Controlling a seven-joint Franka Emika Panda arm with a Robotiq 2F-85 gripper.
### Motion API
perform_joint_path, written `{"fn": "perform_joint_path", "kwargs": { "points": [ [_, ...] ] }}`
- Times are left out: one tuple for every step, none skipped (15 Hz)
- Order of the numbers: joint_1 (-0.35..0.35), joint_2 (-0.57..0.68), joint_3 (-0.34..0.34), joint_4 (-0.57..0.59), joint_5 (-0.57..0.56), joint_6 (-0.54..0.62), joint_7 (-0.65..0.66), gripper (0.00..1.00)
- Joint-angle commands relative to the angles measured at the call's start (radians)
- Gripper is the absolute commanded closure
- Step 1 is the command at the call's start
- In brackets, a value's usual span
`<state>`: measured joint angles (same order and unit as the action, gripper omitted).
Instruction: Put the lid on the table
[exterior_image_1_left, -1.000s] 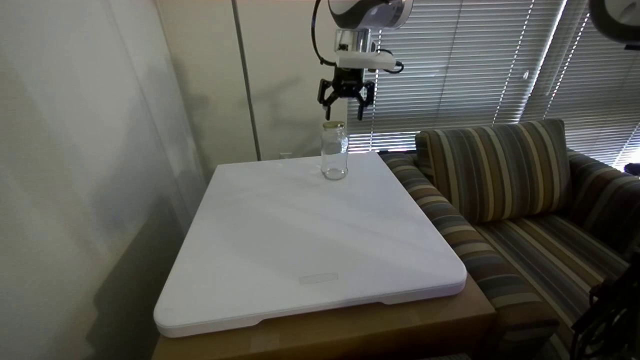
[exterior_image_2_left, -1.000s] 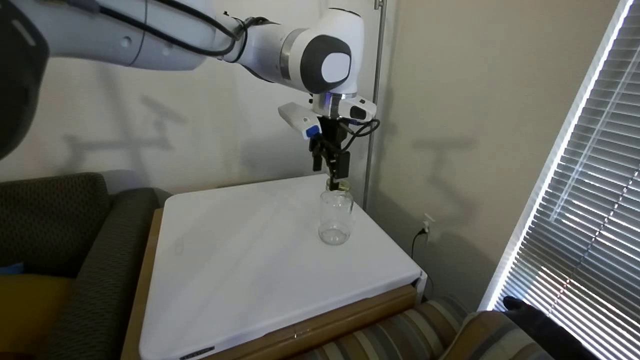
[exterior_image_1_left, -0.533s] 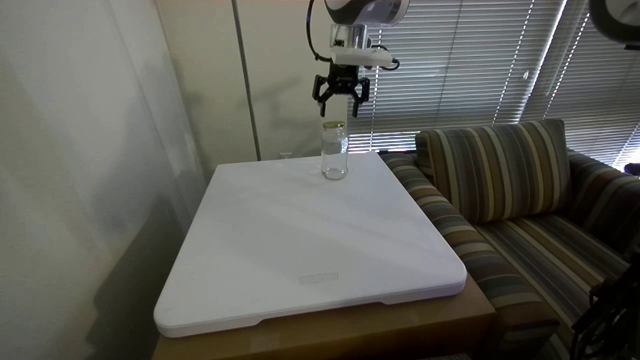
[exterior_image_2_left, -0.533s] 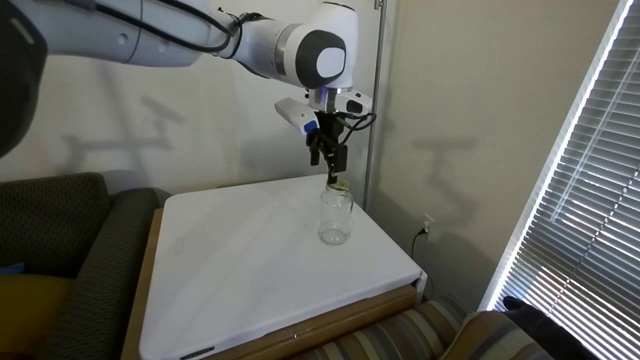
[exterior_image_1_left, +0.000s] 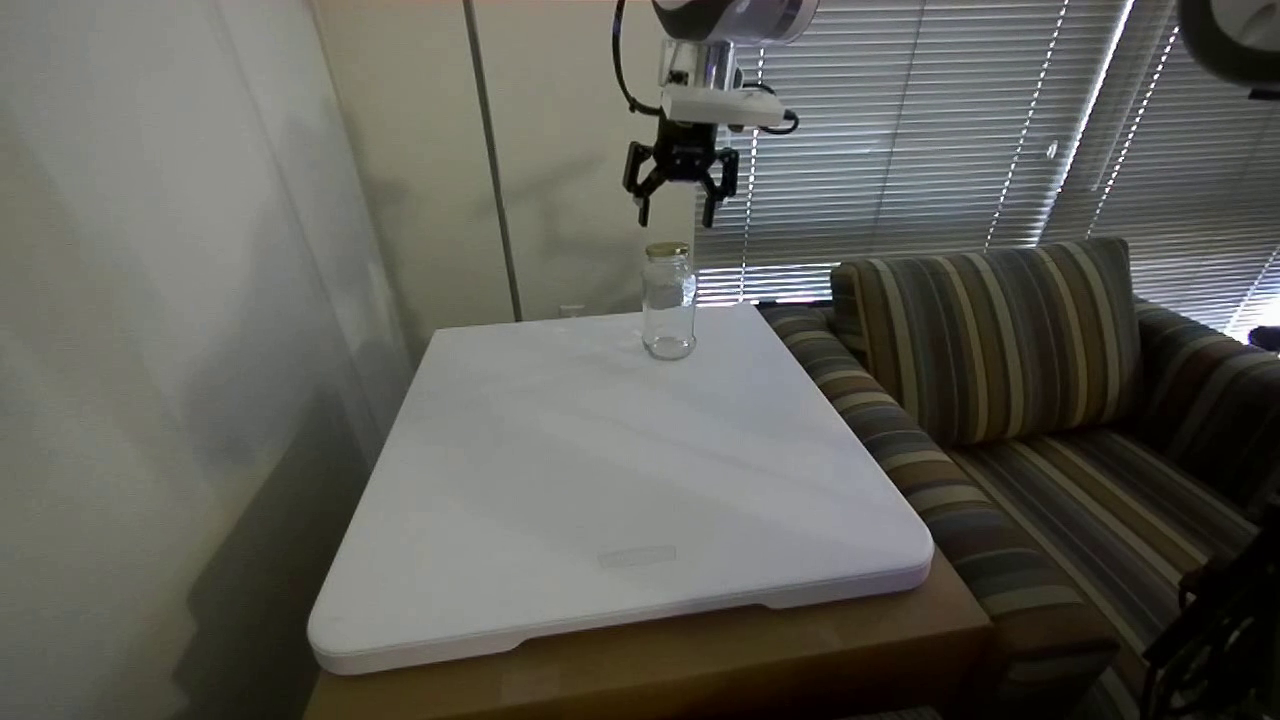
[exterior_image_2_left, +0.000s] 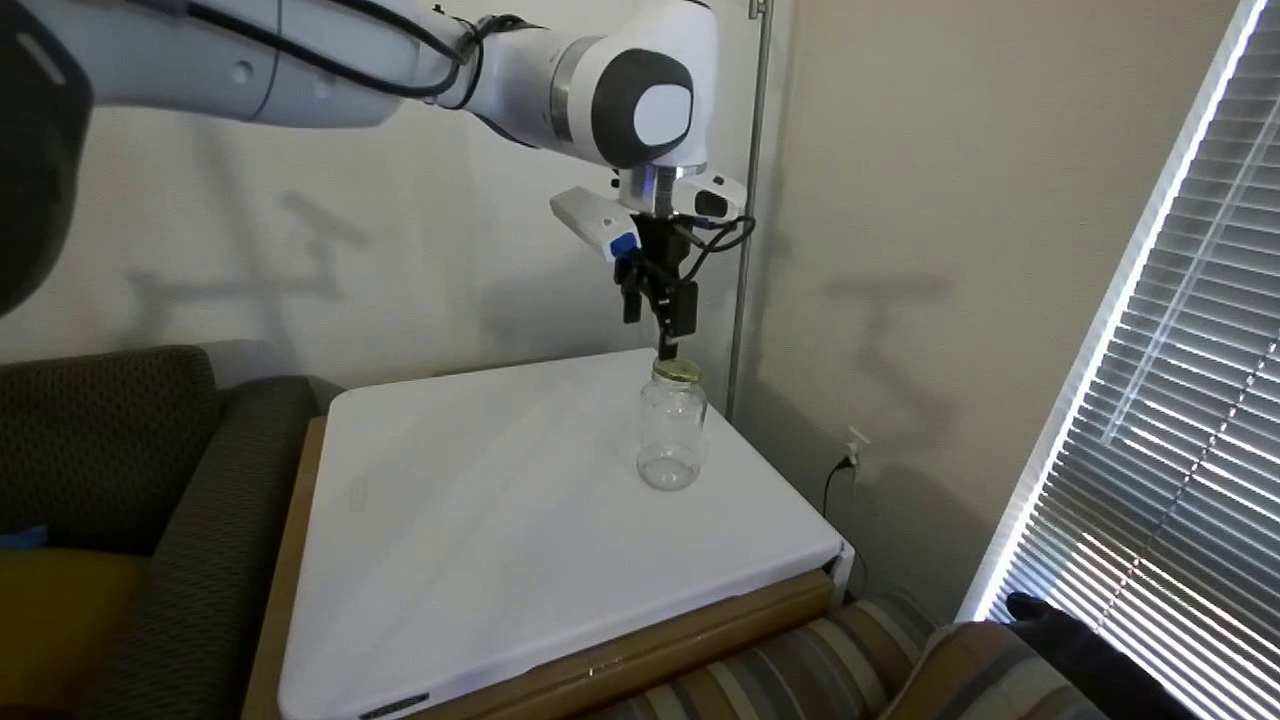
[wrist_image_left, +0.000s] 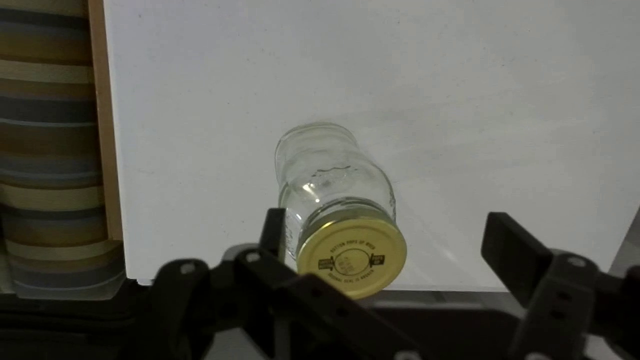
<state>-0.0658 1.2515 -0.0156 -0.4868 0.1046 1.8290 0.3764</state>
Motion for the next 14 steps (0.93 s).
{"fn": "perform_joint_path", "kwargs": {
  "points": [
    [-0.018,0.015,0.008,0.014,0.005,-0.002,-0.024,0.00],
    [-0.021,0.014,0.009,0.011,0.008,-0.009,-0.020,0.00],
    [-0.006,0.002,0.000,0.000,0.000,-0.001,0.000,0.00],
    [-0.008,0.004,0.000,0.000,0.000,-0.001,0.000,0.00],
    [-0.009,0.006,0.000,0.000,0.000,-0.001,0.000,0.00],
    [-0.010,0.008,0.000,0.000,0.000,-0.001,0.000,0.00],
    [-0.010,0.009,0.000,0.000,0.000,-0.001,0.000,0.00],
    [-0.010,0.010,0.000,0.000,0.000,-0.001,0.000,0.00],
    [-0.010,0.010,0.000,0.000,0.000,-0.001,0.000,0.00],
    [-0.010,0.010,0.000,0.000,0.000,-0.001,0.000,0.00],
    [-0.010,0.010,0.000,0.000,0.000,-0.001,0.000,0.00],
    [-0.010,0.010,0.000,0.000,0.000,-0.001,0.000,0.00],
    [-0.010,0.010,0.000,0.000,0.000,-0.001,0.000,0.00],
    [-0.010,0.010,0.000,0.000,0.000,-0.001,0.000,0.00]
  ]
}}
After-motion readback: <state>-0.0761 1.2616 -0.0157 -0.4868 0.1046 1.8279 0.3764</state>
